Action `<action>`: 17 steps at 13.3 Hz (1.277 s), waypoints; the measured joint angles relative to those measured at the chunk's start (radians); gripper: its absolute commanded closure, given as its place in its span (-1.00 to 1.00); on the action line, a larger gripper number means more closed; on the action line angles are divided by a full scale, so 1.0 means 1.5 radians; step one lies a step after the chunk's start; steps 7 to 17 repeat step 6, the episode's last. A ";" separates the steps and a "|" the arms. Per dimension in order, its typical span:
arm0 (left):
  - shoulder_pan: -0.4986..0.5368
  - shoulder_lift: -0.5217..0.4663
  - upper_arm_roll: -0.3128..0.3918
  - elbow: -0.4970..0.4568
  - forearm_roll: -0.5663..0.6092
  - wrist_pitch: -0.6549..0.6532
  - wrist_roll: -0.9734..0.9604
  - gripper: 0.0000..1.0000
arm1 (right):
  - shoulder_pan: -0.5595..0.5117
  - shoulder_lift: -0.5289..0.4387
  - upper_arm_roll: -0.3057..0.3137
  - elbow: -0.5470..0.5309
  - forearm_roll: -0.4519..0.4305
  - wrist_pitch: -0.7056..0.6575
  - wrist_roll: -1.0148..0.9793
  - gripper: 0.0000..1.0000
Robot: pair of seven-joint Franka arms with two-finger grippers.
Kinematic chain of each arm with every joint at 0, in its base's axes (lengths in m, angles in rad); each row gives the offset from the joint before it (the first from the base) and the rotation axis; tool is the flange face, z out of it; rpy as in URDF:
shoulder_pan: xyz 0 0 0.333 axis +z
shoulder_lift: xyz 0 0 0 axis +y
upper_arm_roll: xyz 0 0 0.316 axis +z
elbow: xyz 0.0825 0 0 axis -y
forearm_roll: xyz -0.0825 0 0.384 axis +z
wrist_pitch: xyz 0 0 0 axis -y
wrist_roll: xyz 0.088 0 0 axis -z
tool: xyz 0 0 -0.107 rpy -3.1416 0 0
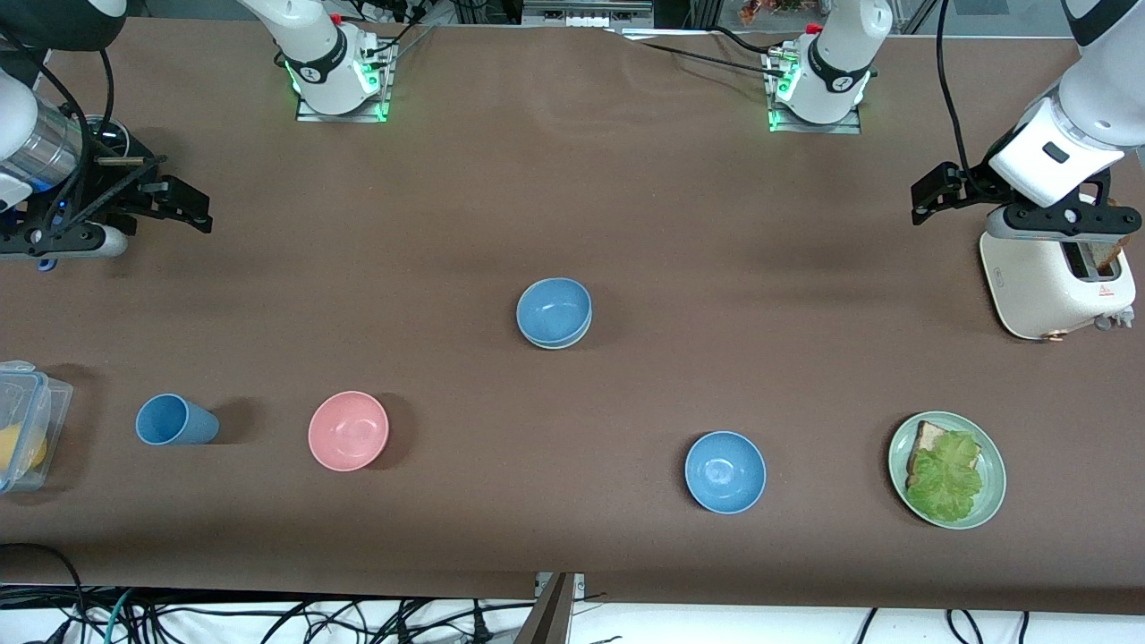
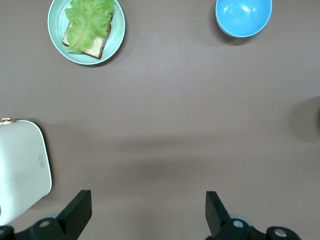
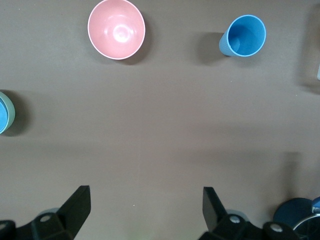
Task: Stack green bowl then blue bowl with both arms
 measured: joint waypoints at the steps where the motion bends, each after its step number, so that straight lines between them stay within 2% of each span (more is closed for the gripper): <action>1: -0.007 0.004 0.002 0.006 0.000 -0.003 0.000 -1.00 | 0.000 0.000 0.000 0.000 0.000 0.000 0.000 -0.98; 6: -0.023 0.048 0.030 0.063 0.000 -0.034 0.000 -1.00 | 0.000 0.000 0.000 0.000 0.000 0.000 0.000 -0.98; 17: -0.023 0.048 0.030 0.063 0.000 -0.034 0.000 -1.00 | 0.000 0.000 0.000 0.000 0.000 0.000 0.000 -0.98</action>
